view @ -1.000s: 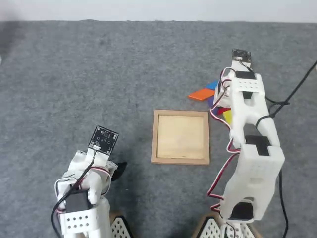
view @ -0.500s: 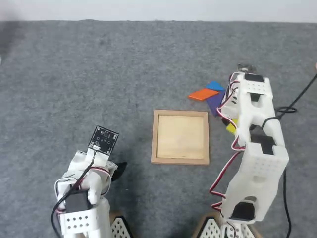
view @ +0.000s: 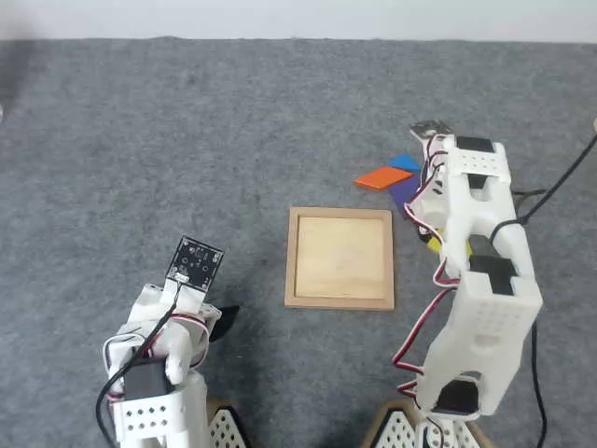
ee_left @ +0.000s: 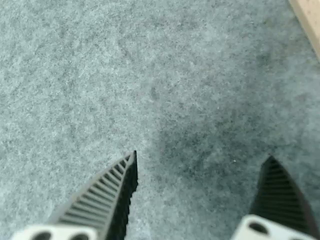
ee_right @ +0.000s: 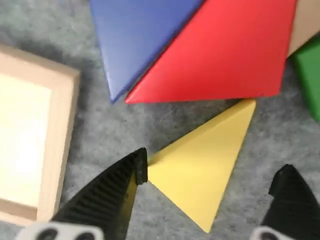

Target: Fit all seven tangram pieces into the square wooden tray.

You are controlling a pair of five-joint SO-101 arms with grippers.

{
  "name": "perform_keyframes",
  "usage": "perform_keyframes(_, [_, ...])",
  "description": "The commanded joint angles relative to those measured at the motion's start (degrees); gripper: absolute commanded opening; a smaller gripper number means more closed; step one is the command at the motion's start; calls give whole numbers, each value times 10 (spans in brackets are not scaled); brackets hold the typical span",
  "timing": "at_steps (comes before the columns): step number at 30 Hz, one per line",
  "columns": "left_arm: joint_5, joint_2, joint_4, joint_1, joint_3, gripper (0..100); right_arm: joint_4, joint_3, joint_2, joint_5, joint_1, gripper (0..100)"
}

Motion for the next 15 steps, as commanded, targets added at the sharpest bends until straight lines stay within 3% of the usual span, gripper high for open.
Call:
perform_keyframes(1, [-4,-9,3,2,-13,368,8,-7,-47,12,-6,390])
perform_keyframes(11, [-4,-9,3,2,-13,368,20,-6,-17,25,-12,392])
perform_keyframes(15, [-4,-9,3,2,-13,368,44,-6,-35,-8,-19,392])
